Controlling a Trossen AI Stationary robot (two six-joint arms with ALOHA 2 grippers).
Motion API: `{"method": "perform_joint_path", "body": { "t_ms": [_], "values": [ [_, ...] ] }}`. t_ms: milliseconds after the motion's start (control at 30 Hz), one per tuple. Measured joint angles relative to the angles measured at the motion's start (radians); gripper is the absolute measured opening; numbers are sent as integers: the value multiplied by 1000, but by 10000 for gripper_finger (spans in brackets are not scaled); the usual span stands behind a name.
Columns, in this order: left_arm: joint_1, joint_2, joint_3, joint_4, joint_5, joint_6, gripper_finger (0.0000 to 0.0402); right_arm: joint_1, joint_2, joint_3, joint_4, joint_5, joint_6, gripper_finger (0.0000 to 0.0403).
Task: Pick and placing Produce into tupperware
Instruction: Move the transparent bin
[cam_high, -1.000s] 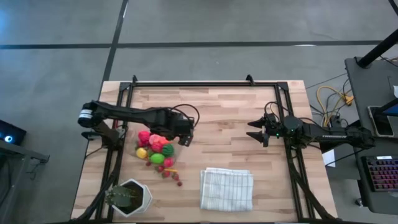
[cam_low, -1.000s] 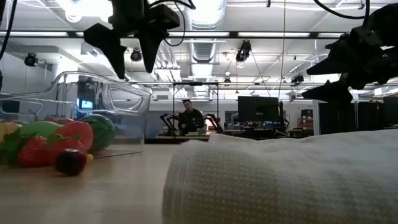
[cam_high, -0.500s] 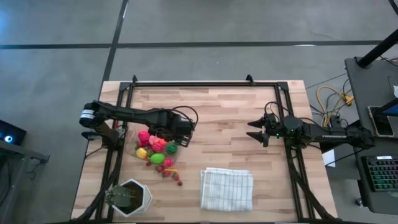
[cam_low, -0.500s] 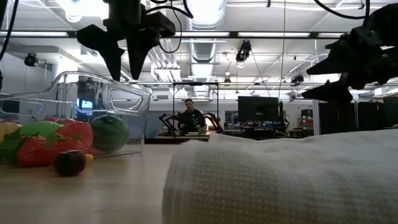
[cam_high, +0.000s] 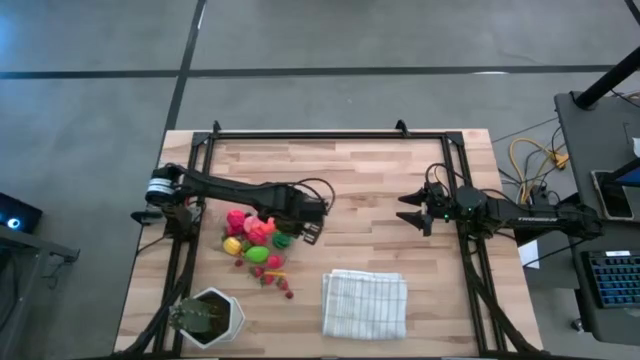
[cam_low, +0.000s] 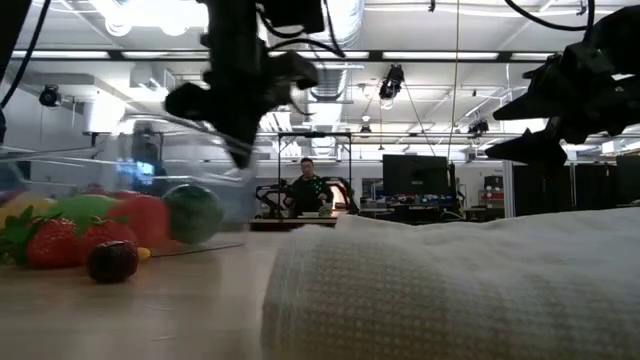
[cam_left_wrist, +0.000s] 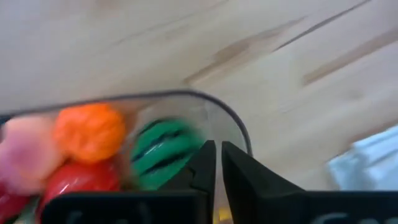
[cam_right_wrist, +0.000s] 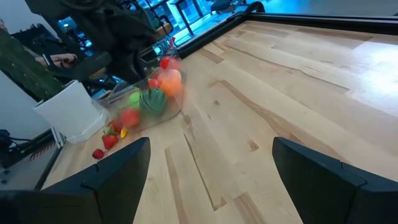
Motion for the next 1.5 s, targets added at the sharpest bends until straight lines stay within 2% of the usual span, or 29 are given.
{"method": "perform_joint_path", "body": {
  "t_ms": [267, 367, 467, 633, 767, 900, 967, 1067, 1333, 1500],
  "values": [
    [52, 41, 0, 447, -21, 187, 3, 0, 0, 0, 0, 0, 0, 329],
    [93, 58, 0, 545, -85, 250, 3, 0, 0, 0, 0, 0, 0, 329],
    [142, 68, 1, 623, -101, 266, 3, 0, 0, 0, 0, 0, 0, 329],
    [168, 51, 32, 679, -146, 341, 3, 0, 0, 0, 0, 0, 0, 329],
    [164, -2, 50, 671, -177, 338, 3, 0, 0, 0, 0, 0, 0, 329],
    [152, -41, 49, 501, -137, 281, 3, 0, -2, 0, -1, 0, 0, 329],
    [133, -59, 48, 381, -80, 240, 3, 0, 3, 0, 2, 0, 0, 329],
    [90, -84, 48, 289, 24, 209, 3, 0, 8, 0, -1, -1, 0, 329],
    [-83, -102, 30, 265, 329, 178, 3, 0, 18, 0, -1, 0, 0, 329],
    [-172, -83, 12, 100, 361, 83, 3, 0, 19, 0, -1, 0, 0, 329]
  ]
}}
